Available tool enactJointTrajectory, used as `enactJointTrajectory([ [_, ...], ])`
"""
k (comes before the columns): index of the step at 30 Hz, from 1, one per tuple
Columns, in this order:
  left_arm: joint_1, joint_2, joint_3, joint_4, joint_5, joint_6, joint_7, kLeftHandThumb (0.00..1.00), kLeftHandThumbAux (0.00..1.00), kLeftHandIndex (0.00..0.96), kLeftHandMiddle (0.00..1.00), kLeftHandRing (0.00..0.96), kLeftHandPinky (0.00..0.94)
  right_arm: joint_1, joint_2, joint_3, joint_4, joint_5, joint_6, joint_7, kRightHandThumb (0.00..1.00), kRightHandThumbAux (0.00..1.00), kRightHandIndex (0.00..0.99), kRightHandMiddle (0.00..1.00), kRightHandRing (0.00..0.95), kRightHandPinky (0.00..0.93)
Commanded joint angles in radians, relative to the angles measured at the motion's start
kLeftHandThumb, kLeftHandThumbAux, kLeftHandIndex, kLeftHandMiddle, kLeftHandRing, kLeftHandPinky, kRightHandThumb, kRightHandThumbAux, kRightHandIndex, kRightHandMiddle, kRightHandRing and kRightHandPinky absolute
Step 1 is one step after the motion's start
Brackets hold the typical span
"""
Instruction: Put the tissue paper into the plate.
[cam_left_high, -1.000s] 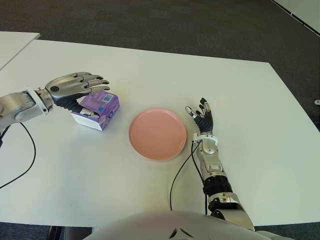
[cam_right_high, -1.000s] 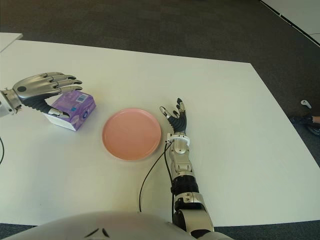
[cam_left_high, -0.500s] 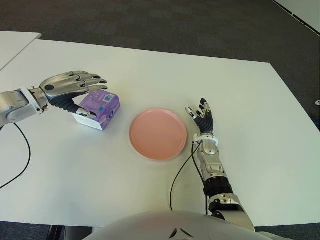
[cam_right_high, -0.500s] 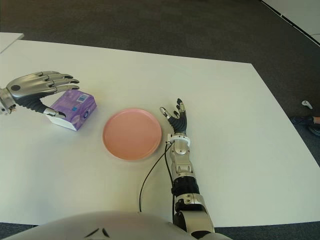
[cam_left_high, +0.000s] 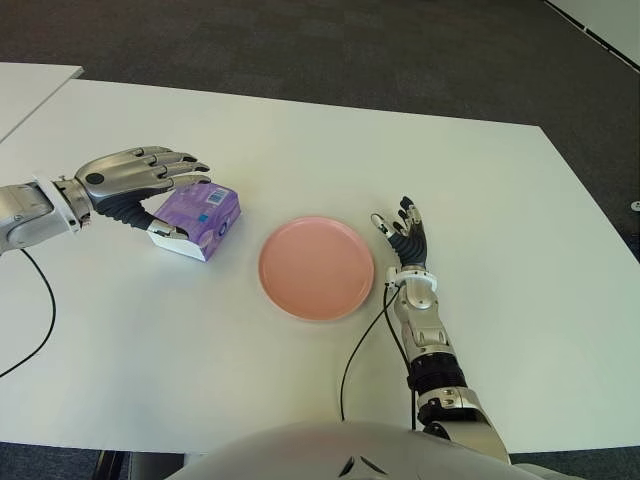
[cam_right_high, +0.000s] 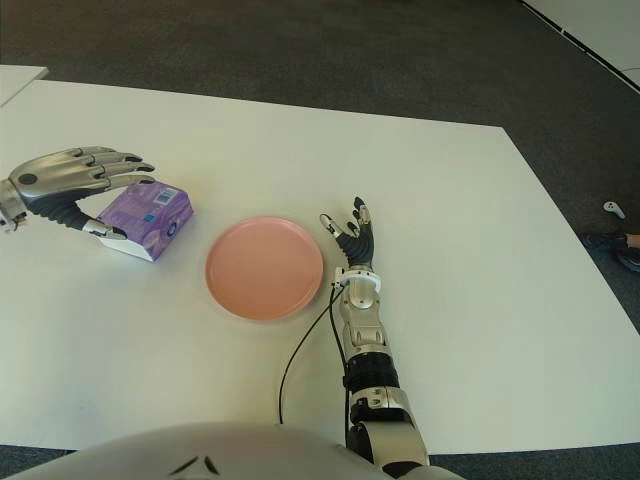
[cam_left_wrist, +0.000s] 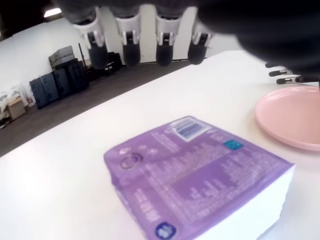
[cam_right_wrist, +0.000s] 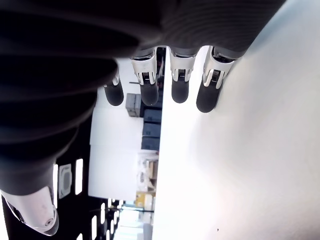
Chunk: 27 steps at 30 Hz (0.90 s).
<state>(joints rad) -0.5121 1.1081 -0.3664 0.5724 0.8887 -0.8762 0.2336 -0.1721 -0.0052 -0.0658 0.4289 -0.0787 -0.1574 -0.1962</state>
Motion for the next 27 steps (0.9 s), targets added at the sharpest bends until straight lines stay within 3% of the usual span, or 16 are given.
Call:
enactJointTrajectory([
  [1, 0.017, 0.022, 0.004, 0.014, 0.022, 0.006, -0.026, 0.325, 0.113, 0.0, 0.0, 0.0, 0.0, 0.058, 0.005, -0.002, 0.049, 0.009, 0.083, 0.01, 0.175, 0.652, 0.059, 0.041, 0.038, 0.084],
  [27, -0.01, -0.004, -0.042, 0.052, 0.175, 0.063, 0.077, 0.261, 0.112, 0.0, 0.0, 0.0, 0.0, 0.053, 0.008, 0.0, 0.044, 0.007, 0.108, 0.005, 0.189, 0.634, 0.074, 0.055, 0.051, 0.094],
])
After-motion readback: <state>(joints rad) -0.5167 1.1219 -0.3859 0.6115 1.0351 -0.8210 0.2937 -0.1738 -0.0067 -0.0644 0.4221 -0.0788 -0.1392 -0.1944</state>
